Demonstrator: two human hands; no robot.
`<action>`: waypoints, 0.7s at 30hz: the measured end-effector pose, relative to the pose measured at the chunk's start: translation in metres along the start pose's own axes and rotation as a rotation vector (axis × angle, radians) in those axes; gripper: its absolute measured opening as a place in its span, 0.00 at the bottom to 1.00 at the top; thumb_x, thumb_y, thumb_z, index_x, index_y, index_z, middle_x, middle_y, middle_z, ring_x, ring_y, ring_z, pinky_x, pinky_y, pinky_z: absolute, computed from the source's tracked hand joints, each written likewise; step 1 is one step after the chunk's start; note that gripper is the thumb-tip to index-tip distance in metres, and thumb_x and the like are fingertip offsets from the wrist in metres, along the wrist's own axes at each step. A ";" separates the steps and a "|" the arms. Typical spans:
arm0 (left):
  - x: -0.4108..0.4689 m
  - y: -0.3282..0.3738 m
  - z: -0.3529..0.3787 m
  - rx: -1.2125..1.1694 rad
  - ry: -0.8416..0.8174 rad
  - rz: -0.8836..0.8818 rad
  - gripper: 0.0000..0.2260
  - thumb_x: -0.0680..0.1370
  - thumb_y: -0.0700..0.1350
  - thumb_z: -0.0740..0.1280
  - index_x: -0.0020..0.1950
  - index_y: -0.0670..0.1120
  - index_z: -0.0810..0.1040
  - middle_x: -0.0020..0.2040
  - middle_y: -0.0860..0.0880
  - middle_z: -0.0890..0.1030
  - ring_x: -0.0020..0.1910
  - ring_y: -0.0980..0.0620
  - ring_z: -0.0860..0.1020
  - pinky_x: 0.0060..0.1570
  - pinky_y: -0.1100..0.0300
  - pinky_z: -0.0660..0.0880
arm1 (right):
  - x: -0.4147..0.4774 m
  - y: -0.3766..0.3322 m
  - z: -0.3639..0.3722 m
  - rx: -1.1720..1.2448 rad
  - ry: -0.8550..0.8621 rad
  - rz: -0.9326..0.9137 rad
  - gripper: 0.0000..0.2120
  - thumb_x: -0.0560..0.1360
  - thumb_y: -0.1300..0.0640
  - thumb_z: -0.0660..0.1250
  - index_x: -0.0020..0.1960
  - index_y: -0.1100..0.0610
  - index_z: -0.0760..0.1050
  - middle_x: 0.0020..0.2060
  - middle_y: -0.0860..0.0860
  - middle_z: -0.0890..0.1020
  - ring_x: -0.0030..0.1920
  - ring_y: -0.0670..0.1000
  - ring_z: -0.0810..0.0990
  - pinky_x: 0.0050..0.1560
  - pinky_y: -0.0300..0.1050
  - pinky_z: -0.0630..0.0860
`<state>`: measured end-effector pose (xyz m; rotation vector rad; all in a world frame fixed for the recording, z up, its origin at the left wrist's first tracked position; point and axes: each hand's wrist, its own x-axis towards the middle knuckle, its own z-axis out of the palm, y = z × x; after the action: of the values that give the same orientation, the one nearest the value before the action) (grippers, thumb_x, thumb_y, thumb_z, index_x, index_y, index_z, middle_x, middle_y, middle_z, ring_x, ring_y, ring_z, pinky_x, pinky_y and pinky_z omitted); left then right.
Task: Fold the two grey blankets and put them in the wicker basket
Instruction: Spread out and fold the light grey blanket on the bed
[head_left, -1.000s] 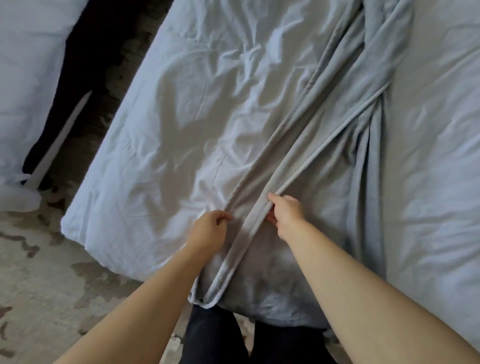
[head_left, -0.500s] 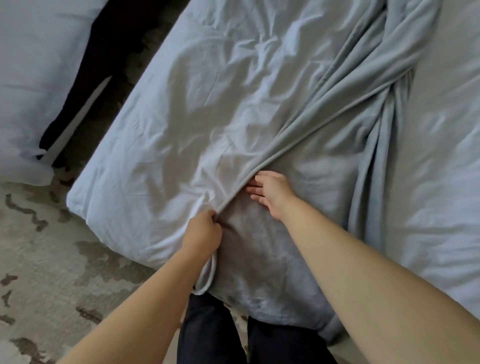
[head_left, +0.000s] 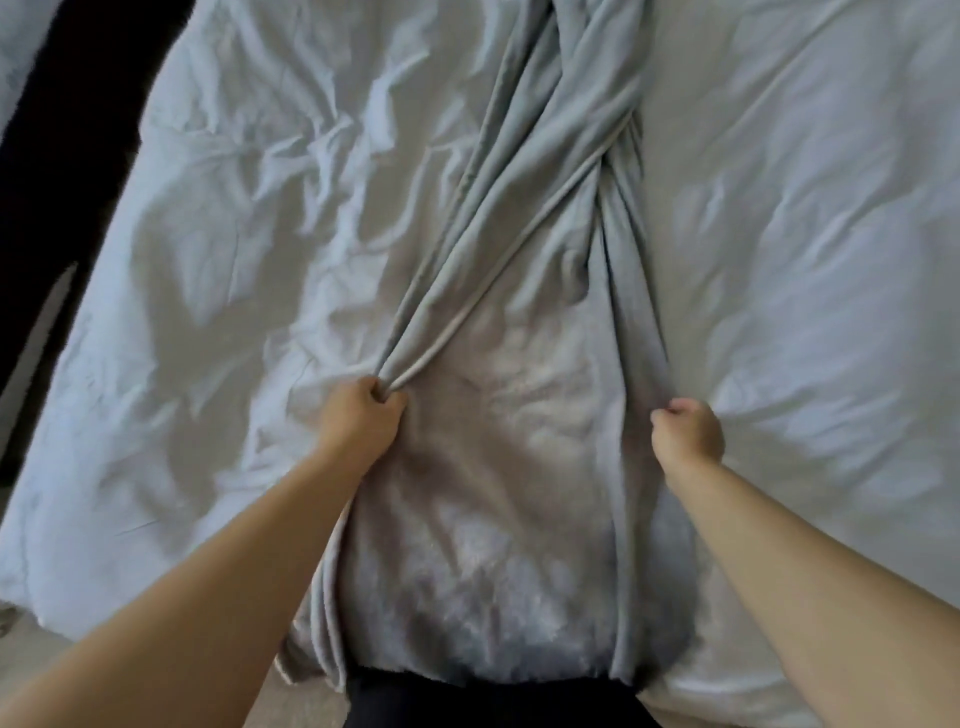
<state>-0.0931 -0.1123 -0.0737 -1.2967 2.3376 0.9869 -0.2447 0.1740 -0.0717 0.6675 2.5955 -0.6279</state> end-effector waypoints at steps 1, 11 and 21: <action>0.010 0.011 0.002 0.000 0.019 0.015 0.14 0.76 0.52 0.65 0.34 0.48 0.69 0.31 0.51 0.72 0.35 0.47 0.73 0.34 0.58 0.65 | 0.009 -0.001 0.000 0.004 0.028 -0.002 0.15 0.73 0.60 0.66 0.59 0.63 0.77 0.57 0.65 0.79 0.57 0.63 0.77 0.54 0.48 0.72; 0.042 0.082 0.007 0.395 0.032 0.272 0.13 0.70 0.37 0.66 0.54 0.42 0.72 0.55 0.39 0.73 0.50 0.36 0.75 0.48 0.49 0.74 | 0.015 -0.004 -0.005 0.395 -0.287 -0.036 0.09 0.72 0.53 0.72 0.49 0.57 0.79 0.47 0.57 0.83 0.42 0.52 0.80 0.43 0.42 0.75; -0.034 0.099 -0.098 -0.560 0.214 -0.048 0.12 0.77 0.41 0.57 0.34 0.45 0.66 0.27 0.47 0.68 0.28 0.47 0.68 0.29 0.57 0.63 | -0.038 0.008 -0.151 1.090 -0.763 0.276 0.16 0.68 0.48 0.68 0.41 0.60 0.85 0.40 0.59 0.86 0.38 0.57 0.85 0.36 0.54 0.82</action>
<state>-0.1492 -0.1225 0.0582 -1.7203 2.2429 1.6379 -0.2477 0.2432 0.0680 0.8188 1.2945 -1.7822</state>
